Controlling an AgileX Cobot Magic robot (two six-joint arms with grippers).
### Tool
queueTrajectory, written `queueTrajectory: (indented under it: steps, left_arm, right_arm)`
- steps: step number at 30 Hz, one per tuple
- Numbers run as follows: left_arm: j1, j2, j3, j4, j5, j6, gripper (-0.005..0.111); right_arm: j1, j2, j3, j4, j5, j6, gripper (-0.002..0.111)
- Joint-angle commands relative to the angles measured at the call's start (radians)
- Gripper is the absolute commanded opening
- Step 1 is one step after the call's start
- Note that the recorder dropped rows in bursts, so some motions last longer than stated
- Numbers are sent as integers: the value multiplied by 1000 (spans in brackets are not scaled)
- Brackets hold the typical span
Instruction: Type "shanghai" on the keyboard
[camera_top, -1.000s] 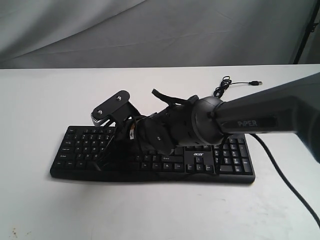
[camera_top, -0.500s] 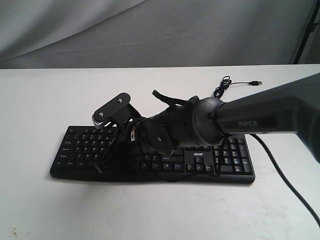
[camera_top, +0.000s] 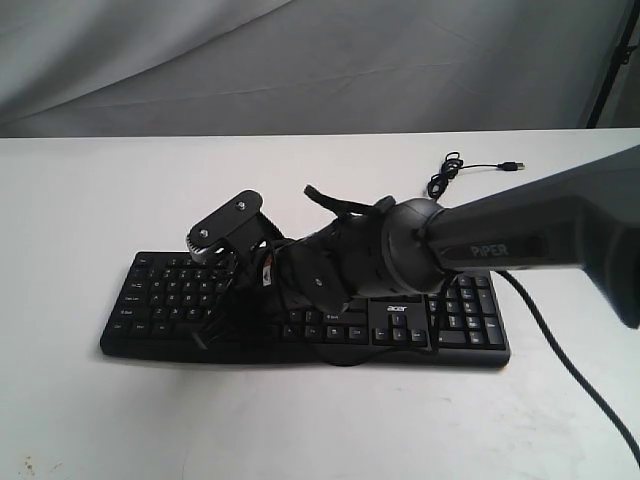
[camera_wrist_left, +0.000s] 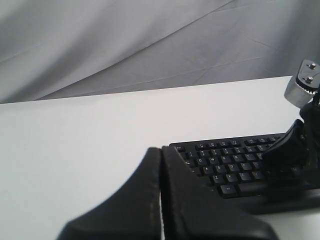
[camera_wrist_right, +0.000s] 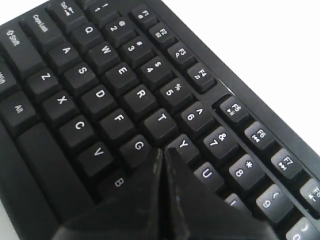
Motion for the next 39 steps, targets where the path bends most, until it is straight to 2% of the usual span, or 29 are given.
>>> queueTrajectory:
  steps: [1,18,21,30,39]
  left_arm:
    - [-4,-3,4,5,-6,-3,0]
    - [-4,-3,4,5,-6,-3,0]
    - [-4,-3,4,5,-6,-3,0]
    - [-4,-3,4,5,-6,-3,0]
    - [-4,-3,4,5,-6,-3,0]
  right_arm:
    - [-6,-1,8,-4,-7,-10,0]
    - [4,-60,-1,-8,-32,-14,0]
    - [25,-37,-52,-8,-6,-14,0]
    - [96,116,-350,-8,168,-14,0]
    - [100,154,-394,-3,181,-14,0]
